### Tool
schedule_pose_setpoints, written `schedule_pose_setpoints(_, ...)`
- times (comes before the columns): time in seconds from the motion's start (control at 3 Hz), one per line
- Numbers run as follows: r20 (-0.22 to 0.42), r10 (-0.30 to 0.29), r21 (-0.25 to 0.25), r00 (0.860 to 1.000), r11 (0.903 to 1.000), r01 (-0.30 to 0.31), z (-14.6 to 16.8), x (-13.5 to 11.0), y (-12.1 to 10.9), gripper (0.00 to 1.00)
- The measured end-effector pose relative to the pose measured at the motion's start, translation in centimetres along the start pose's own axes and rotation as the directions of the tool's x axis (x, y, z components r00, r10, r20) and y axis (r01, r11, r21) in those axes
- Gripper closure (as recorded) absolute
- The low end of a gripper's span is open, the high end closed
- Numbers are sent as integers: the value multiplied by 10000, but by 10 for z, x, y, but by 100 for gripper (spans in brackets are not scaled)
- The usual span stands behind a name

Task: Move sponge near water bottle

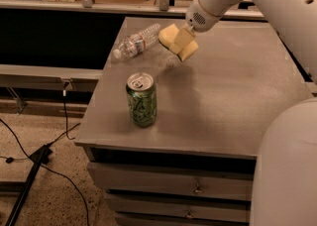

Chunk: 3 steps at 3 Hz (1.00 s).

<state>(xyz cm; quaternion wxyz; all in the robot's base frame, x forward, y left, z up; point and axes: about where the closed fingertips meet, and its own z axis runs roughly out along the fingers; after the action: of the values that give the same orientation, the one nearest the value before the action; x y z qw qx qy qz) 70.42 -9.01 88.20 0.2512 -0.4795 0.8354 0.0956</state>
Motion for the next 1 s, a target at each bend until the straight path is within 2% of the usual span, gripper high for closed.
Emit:
schedule_pose_setpoints(0.67,-911,-439,53,9949,9990,446,30,-10,3,36)
schedule_pose_setpoints(1.0,-909,-440,15,9949,9990,443,33,-9,4,15)
